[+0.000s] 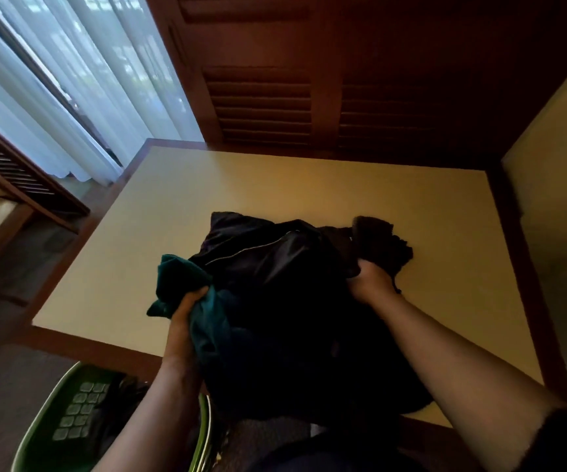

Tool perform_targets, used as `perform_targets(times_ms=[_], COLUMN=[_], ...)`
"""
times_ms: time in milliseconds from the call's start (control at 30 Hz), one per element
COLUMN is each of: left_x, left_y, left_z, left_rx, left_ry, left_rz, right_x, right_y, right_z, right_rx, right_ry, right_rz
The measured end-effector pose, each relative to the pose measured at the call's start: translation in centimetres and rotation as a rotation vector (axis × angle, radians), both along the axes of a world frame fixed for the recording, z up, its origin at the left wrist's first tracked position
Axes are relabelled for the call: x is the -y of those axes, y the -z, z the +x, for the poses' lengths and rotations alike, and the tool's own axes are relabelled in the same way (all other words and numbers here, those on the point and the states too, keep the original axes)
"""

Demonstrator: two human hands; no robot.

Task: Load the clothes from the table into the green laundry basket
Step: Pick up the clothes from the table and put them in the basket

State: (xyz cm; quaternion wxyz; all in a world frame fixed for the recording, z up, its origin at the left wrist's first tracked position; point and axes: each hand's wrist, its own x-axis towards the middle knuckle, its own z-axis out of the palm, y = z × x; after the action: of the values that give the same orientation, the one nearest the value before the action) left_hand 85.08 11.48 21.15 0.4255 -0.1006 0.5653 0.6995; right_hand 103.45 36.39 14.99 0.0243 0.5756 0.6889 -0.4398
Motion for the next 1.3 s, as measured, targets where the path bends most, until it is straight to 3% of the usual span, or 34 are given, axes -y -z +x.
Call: perform_targets(times_ms=[133,233,400,500,800,967,1300], left_x=[4.2,8.3,16.6,22.0,36.6,43.0,44.9], left_y=[-0.9,-0.7,0.2,0.4,3.3,12.5,9.9], left_z=[-1.0,-2.3,-4.7,-6.3,-8.6,-9.3,-3.8], left_rx=[-0.056,-0.071,-0.057,-0.064,0.106,0.252,0.305], left_ry=[-0.115,-0.258,-0.478,-0.591,-0.796,-0.768,-0.841], left_rz=[-0.04,-0.089,-0.064,0.009,0.005,-0.078,-0.133], right_x=[2.5,5.4,12.9,18.2,32.0,36.5,43.3], right_y=[-1.1,-3.1,-7.1,-8.8,-10.7,-8.7,-7.8], right_z=[-3.2,-5.5,-10.2,-13.1,-17.1,-18.2,-19.9], right_rx=[0.182,-0.118,-0.659,-0.798,-0.774,-0.682,-0.545], right_ry=[-0.105,-0.01,0.21,0.239,-0.01,-0.085,-0.216], right_rz=[0.108,0.117,-0.236,-0.368,-0.51,-0.505,-0.544])
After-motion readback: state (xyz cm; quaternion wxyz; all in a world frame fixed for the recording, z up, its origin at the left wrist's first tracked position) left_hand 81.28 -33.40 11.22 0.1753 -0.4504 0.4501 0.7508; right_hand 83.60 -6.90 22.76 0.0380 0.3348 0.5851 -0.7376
